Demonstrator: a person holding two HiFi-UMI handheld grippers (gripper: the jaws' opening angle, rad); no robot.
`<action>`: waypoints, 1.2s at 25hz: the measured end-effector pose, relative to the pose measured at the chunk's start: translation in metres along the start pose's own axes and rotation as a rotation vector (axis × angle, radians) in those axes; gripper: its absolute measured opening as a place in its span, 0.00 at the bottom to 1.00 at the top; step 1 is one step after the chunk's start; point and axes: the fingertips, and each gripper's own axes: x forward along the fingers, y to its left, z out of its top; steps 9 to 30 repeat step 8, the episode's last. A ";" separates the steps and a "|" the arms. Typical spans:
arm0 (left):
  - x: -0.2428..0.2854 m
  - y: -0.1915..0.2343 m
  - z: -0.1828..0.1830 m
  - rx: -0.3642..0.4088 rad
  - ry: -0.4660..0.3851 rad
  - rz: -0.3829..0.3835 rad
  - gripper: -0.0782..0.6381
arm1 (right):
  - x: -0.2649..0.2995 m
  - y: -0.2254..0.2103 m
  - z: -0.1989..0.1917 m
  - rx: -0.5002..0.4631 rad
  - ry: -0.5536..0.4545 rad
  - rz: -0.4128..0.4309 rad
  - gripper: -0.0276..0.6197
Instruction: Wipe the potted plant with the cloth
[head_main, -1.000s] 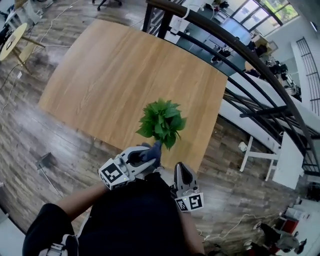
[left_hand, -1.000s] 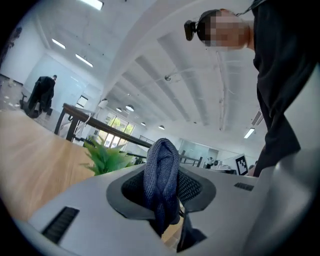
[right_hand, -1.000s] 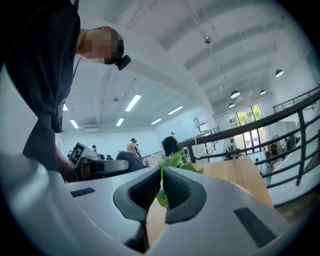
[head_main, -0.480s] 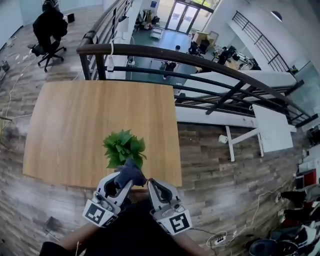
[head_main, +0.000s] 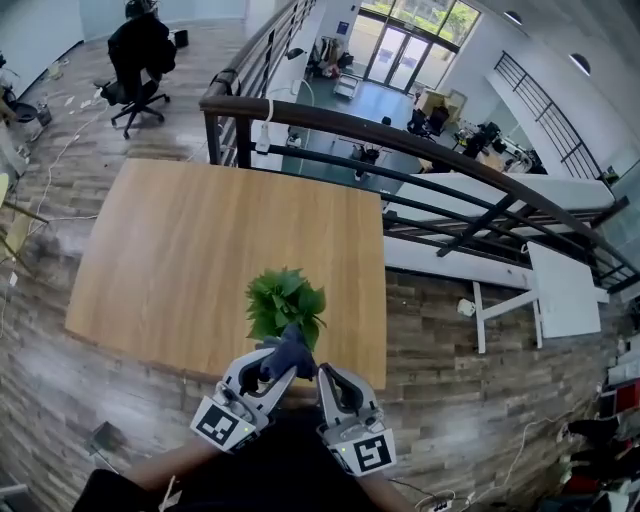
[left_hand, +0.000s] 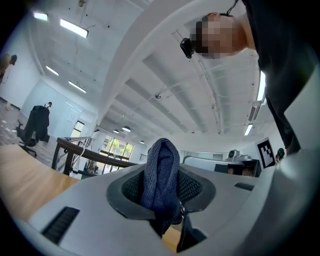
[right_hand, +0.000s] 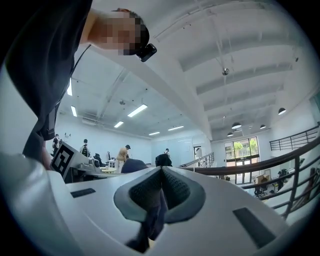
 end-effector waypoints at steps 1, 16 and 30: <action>0.001 -0.005 -0.002 -0.006 0.000 -0.008 0.29 | -0.002 -0.001 -0.002 0.000 0.012 -0.001 0.07; -0.014 -0.022 0.012 0.011 0.025 -0.027 0.29 | -0.004 0.011 0.006 0.037 0.005 0.000 0.07; -0.014 -0.022 0.012 0.011 0.025 -0.027 0.29 | -0.004 0.011 0.006 0.037 0.005 0.000 0.07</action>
